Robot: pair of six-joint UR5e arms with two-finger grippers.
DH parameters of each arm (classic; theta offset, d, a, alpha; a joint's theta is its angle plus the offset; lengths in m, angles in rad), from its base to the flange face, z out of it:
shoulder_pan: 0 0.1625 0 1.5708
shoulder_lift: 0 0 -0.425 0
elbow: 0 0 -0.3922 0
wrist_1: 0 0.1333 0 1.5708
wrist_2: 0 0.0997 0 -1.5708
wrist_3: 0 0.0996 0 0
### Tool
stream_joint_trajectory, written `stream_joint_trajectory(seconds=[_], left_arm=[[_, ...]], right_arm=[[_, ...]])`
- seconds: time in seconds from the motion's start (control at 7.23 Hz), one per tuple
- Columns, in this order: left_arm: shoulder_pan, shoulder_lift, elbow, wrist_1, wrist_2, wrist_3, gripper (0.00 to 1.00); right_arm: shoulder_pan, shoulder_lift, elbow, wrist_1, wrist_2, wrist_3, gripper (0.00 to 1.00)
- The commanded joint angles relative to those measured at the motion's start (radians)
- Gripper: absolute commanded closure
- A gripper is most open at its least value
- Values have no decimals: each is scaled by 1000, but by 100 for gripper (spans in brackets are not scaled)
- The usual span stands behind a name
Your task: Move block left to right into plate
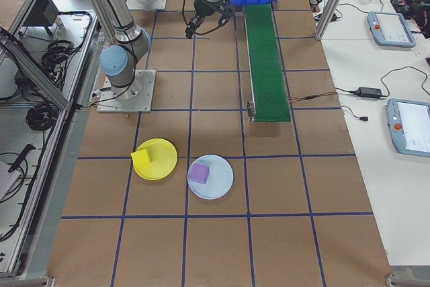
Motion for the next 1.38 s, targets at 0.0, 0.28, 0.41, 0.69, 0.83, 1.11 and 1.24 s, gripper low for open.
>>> stream_joint_trajectory(seconds=[0.0, 0.28, 0.41, 0.69, 0.83, 1.11, 1.24], left_arm=[[0, 0, -1, 0, 0, 0, 0], [0, 0, -2, 0, 0, 0, 0], [0, 0, -2, -1, 0, 0, 0], [0, 2, -2, -2, 0, 0, 0], [0, 2, -2, -2, 0, 0, 0], [0, 2, -2, -2, 0, 0, 0], [0, 2, -2, -2, 0, 0, 0]], right_arm=[[215, -2, -9, -72, 0, 233, 0], [233, -68, 5, -183, 8, 181, 0], [233, -70, 22, -300, 10, 149, 0], [257, -57, 54, -505, 4, 96, 0], [262, -56, 91, -570, 3, 47, 0], [262, -42, 109, -618, 14, -97, 0], [270, -37, 109, -619, 19, -102, 0]])
